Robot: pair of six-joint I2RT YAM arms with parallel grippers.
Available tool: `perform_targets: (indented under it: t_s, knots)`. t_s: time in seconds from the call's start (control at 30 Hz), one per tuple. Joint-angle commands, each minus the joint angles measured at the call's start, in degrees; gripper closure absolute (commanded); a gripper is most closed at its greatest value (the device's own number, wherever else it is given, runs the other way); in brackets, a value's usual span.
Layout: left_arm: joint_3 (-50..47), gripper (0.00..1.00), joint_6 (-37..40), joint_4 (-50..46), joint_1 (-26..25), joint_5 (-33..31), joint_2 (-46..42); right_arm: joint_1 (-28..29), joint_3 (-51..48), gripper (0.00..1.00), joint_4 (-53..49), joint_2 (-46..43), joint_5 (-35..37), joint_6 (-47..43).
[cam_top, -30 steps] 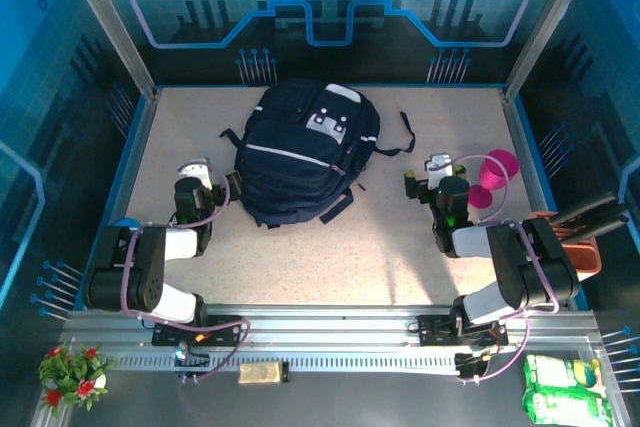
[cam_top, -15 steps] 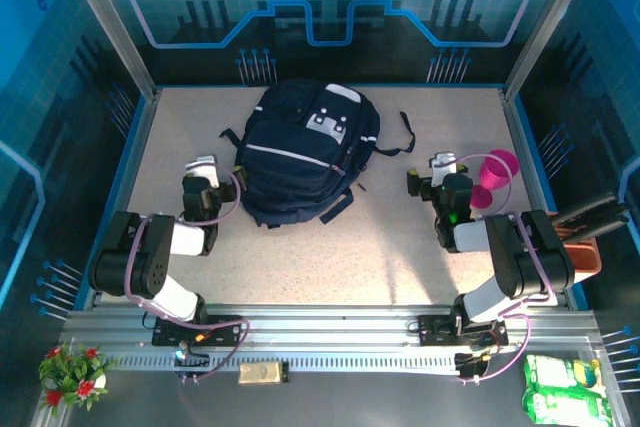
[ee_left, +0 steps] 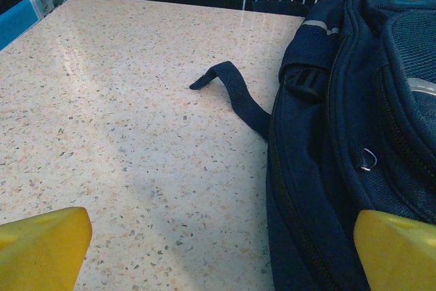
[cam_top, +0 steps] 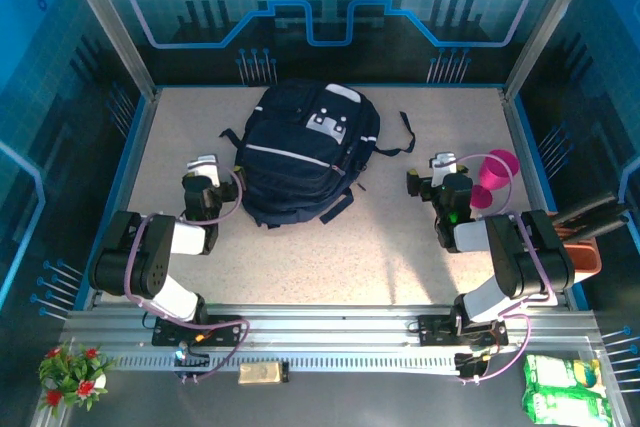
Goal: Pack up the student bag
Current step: Reset both arms
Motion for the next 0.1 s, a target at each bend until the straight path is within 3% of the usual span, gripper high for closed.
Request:
perform_targets:
  t_s: [0.0, 0.07]
  knots:
    - [1.62, 0.01, 1.07, -0.42, -0.17, -0.72, 0.5, -0.63, 0.98, 0.0, 0.29, 0.08, -0.43, 0.54]
    - [1.48, 0.01, 1.06, -0.18, -0.15, -0.72, 0.54, -0.57, 0.79, 0.0, 0.45, 0.01, -0.44, 0.52]
